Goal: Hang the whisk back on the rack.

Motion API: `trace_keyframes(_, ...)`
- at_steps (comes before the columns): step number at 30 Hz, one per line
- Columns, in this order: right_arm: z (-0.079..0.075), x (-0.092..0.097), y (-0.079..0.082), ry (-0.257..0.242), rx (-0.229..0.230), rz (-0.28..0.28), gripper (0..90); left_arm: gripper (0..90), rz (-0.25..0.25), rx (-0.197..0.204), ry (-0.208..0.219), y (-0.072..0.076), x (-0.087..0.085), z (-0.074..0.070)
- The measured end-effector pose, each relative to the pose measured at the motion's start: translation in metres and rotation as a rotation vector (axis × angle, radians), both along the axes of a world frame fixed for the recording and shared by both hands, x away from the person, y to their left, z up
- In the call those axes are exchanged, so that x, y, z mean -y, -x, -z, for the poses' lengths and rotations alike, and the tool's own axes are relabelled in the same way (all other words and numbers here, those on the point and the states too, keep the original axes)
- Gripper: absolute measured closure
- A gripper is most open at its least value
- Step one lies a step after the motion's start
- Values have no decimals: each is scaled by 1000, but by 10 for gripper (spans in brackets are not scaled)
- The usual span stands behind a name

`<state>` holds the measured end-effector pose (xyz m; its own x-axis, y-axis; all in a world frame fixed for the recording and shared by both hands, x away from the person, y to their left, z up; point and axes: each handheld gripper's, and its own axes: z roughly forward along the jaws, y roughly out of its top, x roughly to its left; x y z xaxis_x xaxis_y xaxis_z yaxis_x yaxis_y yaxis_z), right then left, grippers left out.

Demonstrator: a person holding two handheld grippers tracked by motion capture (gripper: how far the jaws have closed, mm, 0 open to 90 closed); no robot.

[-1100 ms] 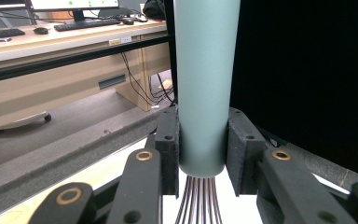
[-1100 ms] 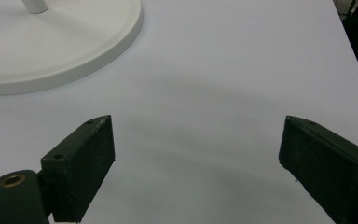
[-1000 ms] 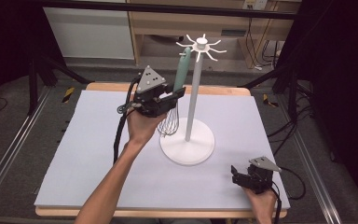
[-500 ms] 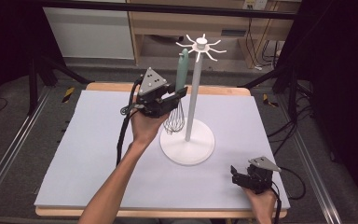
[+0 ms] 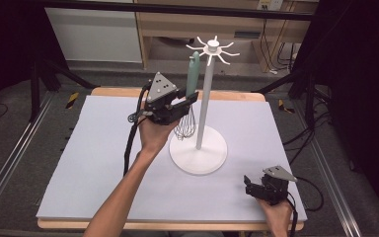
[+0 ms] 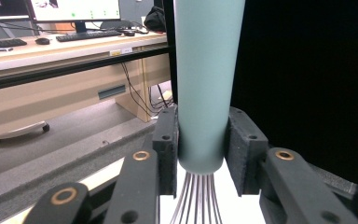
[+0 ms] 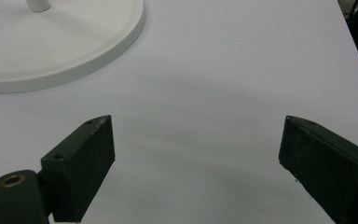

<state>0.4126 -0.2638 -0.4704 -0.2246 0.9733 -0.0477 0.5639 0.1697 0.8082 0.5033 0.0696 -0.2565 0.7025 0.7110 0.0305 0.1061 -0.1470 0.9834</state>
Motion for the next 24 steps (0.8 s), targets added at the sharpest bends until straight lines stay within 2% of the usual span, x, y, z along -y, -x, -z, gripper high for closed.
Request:
trace_keyframes(11,0,1,0,0,0,1,110,538,-6,4,-19,4,-2,5)
trace_keyframes(19,0,0,0,0,-1,4,110,464,9,-15,-11,10,-13,13)
trace_keyframes(24,0,0,0,1,-2,3,110,436,12,-13,-4,15,-21,20)
